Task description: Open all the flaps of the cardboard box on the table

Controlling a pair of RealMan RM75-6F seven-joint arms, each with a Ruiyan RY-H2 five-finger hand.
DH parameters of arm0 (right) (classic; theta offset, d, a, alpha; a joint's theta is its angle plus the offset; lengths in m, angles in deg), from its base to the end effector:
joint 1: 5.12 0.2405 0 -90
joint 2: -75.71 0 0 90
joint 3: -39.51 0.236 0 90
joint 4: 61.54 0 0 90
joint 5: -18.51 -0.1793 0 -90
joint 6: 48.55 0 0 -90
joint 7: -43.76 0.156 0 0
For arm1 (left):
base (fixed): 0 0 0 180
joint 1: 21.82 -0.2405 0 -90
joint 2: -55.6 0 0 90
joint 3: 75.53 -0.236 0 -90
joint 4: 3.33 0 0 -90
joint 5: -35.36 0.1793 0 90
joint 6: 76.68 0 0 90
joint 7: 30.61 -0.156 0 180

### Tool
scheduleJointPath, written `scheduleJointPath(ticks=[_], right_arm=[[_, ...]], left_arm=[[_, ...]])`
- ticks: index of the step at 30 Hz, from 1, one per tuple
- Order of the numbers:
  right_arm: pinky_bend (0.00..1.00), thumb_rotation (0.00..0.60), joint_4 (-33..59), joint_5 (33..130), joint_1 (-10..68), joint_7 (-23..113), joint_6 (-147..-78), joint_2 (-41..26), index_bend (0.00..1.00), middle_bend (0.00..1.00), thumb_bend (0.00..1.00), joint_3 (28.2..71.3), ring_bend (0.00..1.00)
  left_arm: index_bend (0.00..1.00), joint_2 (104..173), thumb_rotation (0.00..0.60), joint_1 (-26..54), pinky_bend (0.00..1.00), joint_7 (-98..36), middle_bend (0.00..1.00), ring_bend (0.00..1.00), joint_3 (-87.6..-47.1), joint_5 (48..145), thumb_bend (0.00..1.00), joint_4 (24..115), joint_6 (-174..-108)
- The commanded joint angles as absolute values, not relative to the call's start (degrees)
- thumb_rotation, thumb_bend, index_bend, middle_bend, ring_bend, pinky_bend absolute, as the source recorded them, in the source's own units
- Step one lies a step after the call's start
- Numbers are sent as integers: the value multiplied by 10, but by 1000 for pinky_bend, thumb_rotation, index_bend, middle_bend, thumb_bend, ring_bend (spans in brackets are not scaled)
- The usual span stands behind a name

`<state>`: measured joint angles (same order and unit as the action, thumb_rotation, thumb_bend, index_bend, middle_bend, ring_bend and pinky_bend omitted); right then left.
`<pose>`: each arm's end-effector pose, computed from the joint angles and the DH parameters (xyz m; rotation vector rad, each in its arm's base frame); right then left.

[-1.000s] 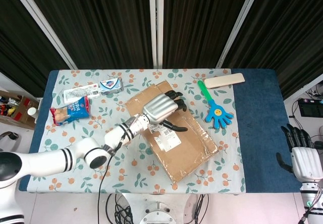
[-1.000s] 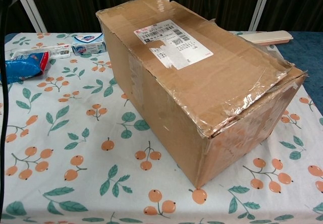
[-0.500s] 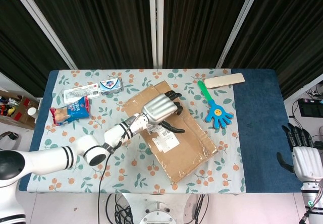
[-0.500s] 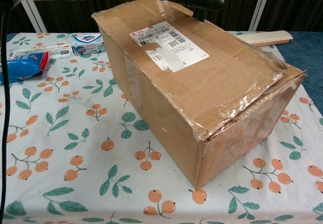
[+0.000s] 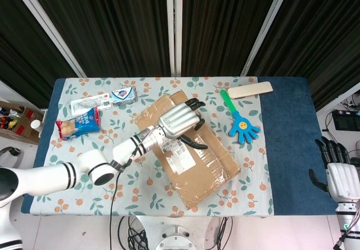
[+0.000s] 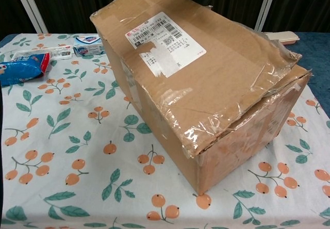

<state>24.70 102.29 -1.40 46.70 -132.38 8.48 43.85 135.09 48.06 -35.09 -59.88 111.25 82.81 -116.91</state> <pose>-0.3039 -0.1886 0.1752 1.3258 -0.9278 0.8778 0.0522 0.3632 0.0373 -2.3238 -0.5113 -1.1959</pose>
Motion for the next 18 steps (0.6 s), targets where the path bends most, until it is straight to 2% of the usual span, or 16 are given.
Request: scheduleJointPath(ticks=[1, 18], right_arm=[[0, 600, 253, 1024, -13, 464, -1326, 88, 0, 0, 284, 440, 0], [0, 600, 301, 1056, -9, 407, -1345, 86, 0, 0, 277, 436, 0]], left_arm=[[622, 1314, 0, 471, 140, -336, 583, 139, -592, 1109, 0, 869, -1174], [627, 1109, 0, 356, 140, -265, 609, 152, -589, 1113, 0, 1060, -1251]])
